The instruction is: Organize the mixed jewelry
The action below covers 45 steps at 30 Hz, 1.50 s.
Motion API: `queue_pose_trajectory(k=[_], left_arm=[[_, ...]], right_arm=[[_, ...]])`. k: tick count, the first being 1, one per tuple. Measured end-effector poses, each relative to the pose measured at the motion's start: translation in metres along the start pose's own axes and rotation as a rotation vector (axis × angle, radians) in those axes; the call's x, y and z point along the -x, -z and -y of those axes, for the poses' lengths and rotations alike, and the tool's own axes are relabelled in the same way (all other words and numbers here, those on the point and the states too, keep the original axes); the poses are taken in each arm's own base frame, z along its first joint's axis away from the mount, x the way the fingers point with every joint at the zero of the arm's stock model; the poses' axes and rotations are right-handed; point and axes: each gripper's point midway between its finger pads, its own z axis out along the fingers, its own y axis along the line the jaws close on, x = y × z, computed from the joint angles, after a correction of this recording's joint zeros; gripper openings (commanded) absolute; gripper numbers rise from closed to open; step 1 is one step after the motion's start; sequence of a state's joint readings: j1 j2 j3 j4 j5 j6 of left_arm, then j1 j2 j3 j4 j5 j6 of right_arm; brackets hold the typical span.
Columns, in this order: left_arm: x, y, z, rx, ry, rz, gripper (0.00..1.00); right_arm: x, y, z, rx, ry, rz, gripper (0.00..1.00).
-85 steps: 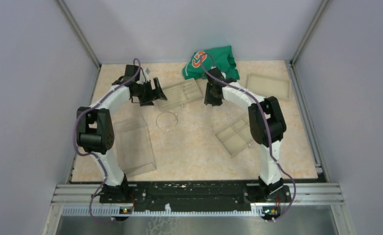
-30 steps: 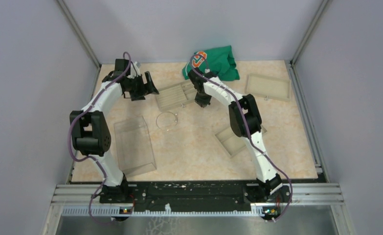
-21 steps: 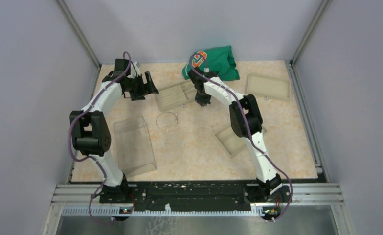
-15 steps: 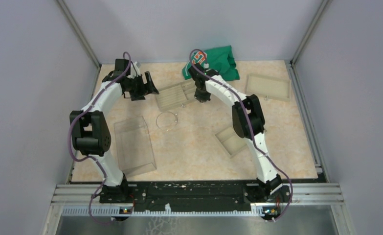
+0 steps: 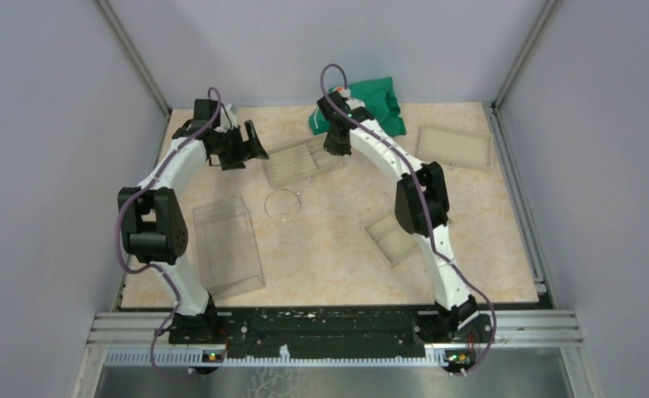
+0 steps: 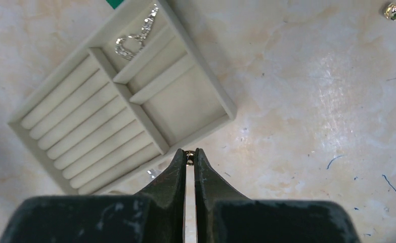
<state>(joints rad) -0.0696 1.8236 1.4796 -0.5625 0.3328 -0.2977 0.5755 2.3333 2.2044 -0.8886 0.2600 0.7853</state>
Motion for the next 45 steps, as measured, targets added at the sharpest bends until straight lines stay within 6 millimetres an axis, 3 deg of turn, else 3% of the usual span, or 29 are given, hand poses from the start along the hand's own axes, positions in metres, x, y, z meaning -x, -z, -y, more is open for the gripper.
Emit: queue_pose_trajectory(k=[8, 20, 27, 34, 40, 45], left_arm=[[0.004, 0.002, 0.001, 0.0, -0.004, 0.007, 0.91], [0.005, 0.004, -0.006, 0.016, 0.007, 0.009, 0.91], [0.006, 0.005, -0.008, 0.019, 0.011, 0.011, 0.91], [0.008, 0.006, -0.007, 0.018, 0.01, 0.014, 0.91], [0.011, 0.007, -0.006, 0.016, 0.009, 0.021, 0.91], [0.011, 0.007, -0.005, 0.015, 0.009, 0.02, 0.91]], right_arm=[[0.019, -0.003, -0.024, 0.071, -0.003, 0.05, 0.0], [0.006, -0.043, -0.032, 0.087, 0.016, 0.024, 0.0], [0.005, -0.043, -0.034, 0.094, 0.017, 0.021, 0.22], [0.007, -0.043, -0.036, 0.113, 0.035, 0.024, 0.27], [0.017, -0.044, -0.026, 0.094, 0.064, 0.047, 0.27], [0.033, -0.034, 0.015, 0.039, 0.081, 0.069, 0.29]])
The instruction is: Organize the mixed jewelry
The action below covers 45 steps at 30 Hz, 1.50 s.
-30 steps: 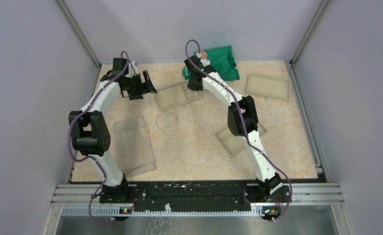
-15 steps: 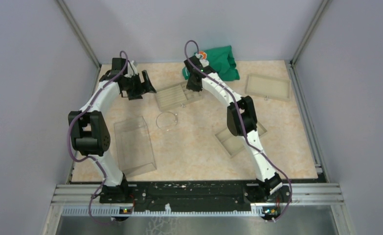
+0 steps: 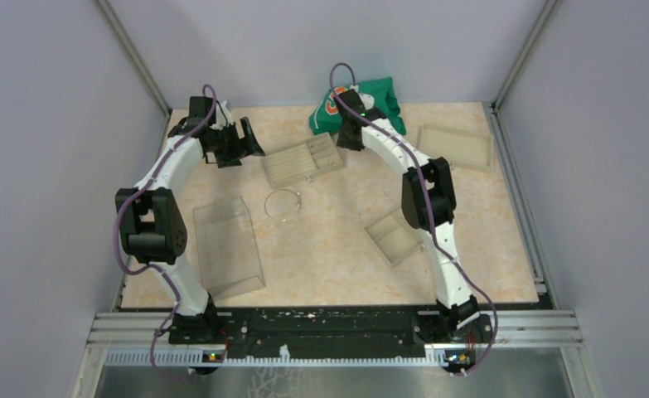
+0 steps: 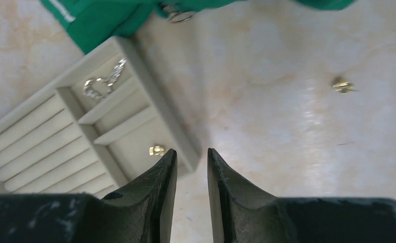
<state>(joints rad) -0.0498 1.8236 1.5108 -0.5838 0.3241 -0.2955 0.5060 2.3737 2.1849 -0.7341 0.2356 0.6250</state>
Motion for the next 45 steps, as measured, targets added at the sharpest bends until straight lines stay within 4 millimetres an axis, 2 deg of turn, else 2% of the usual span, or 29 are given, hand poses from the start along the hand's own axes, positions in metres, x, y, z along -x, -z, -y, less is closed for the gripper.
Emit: queue_pose_trajectory(k=[3, 9, 13, 15, 18, 23, 31, 38, 45], left_arm=[[0.0, 0.0, 0.0, 0.0, 0.001, 0.0, 0.91], [0.0, 0.0, 0.0, -0.001, 0.003, 0.0, 0.91], [0.0, 0.0, 0.0, -0.002, 0.004, -0.001, 0.91], [0.0, 0.0, 0.0, -0.002, 0.003, -0.001, 0.91], [0.0, 0.0, 0.0, -0.002, 0.004, -0.001, 0.91], [0.0, 0.0, 0.0, -0.001, 0.004, -0.002, 0.91], [0.0, 0.0, 0.0, -0.001, 0.004, -0.001, 0.91], [0.0, 0.0, 0.0, -0.001, 0.008, -0.001, 0.91], [0.0, 0.0, 0.001, -0.001, 0.02, -0.001, 0.91]], right_arm=[[0.015, 0.005, 0.033, -0.042, -0.013, 0.014, 0.3], [0.034, -0.001, 0.086, -0.121, -0.054, 0.01, 0.33], [0.039, -0.002, 0.104, -0.16, -0.072, -0.002, 0.36], [0.039, -0.008, 0.105, -0.168, -0.07, -0.007, 0.37], [0.031, -0.019, 0.107, -0.178, -0.054, -0.032, 0.45], [0.018, -0.034, 0.115, -0.182, -0.014, -0.078, 0.49], [0.026, -0.038, 0.128, -0.137, 0.035, -0.094, 0.5], [0.031, -0.042, 0.132, -0.061, 0.093, -0.107, 0.54], [0.019, -0.052, 0.125, 0.03, 0.165, -0.154, 0.53]])
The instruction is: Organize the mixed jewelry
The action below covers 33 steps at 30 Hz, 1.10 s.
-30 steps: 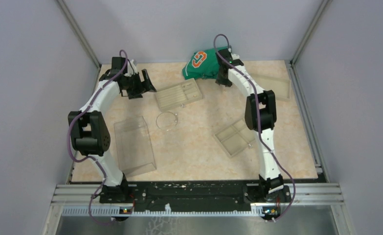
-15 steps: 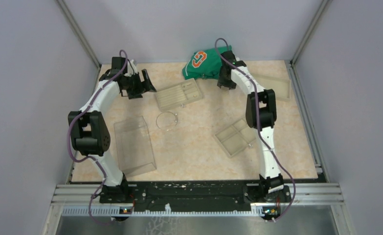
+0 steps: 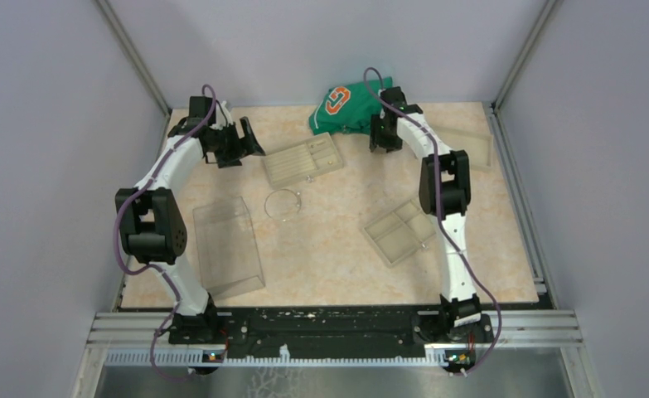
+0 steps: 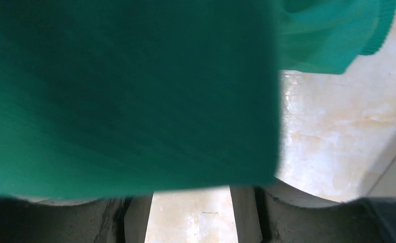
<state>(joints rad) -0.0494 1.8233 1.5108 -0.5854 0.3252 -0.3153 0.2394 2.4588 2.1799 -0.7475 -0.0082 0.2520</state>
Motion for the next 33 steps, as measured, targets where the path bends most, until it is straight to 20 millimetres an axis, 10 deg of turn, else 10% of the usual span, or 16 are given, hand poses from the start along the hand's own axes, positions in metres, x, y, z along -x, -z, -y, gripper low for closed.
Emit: queue_pose_trajectory(k=[33], left_arm=[[0.0, 0.0, 0.001, -0.003, 0.013, 0.0, 0.91]], right_arm=[[-0.01, -0.001, 0.006, -0.047, 0.106, 0.045, 0.21]])
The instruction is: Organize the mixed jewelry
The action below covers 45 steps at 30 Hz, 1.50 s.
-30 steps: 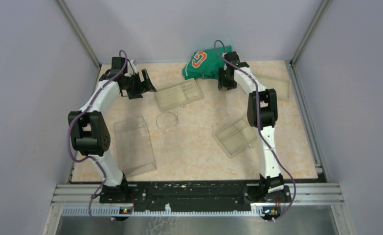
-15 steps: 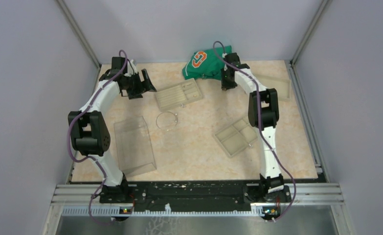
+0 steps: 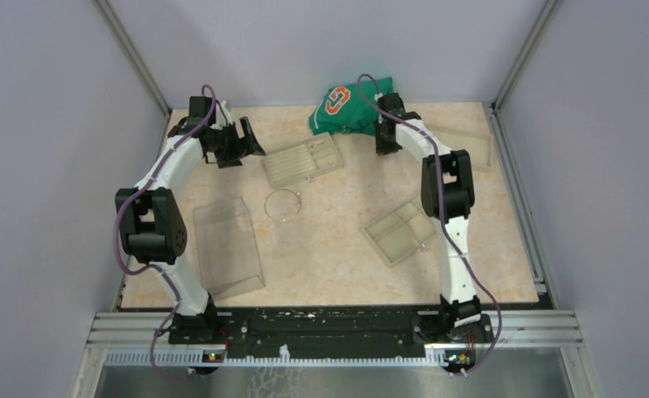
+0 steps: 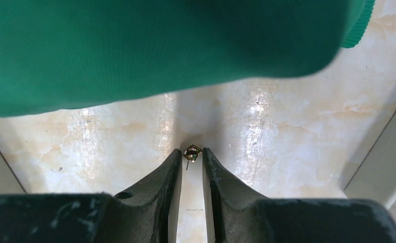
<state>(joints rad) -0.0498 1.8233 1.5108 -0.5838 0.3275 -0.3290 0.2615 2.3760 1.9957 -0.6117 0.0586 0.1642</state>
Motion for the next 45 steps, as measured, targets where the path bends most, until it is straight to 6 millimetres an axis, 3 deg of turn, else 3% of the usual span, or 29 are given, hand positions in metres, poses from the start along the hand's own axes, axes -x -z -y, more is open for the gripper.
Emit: queue_pose_trajectory(k=[8, 14, 31, 38, 45], left_arm=[[0.0, 0.0, 0.0, -0.003, 0.0, -0.001, 0.92], [0.0, 0.0, 0.0, -0.003, -0.001, -0.001, 0.92], [0.0, 0.0, 0.001, -0.006, -0.001, -0.003, 0.92], [0.0, 0.0, 0.001, -0.006, -0.002, -0.002, 0.92], [0.0, 0.0, 0.001, -0.006, -0.008, -0.003, 0.92]], right_arm=[[0.0, 0.0, 0.001, -0.01, -0.002, -0.001, 0.13], [0.0, 0.002, 0.002, -0.013, -0.012, -0.007, 0.0], [-0.008, 0.008, -0.004, -0.001, -0.039, -0.044, 0.0], [-0.014, 0.018, -0.031, 0.045, -0.018, -0.062, 0.0], [-0.007, 0.035, -0.081, 0.124, 0.03, -0.034, 0.0]])
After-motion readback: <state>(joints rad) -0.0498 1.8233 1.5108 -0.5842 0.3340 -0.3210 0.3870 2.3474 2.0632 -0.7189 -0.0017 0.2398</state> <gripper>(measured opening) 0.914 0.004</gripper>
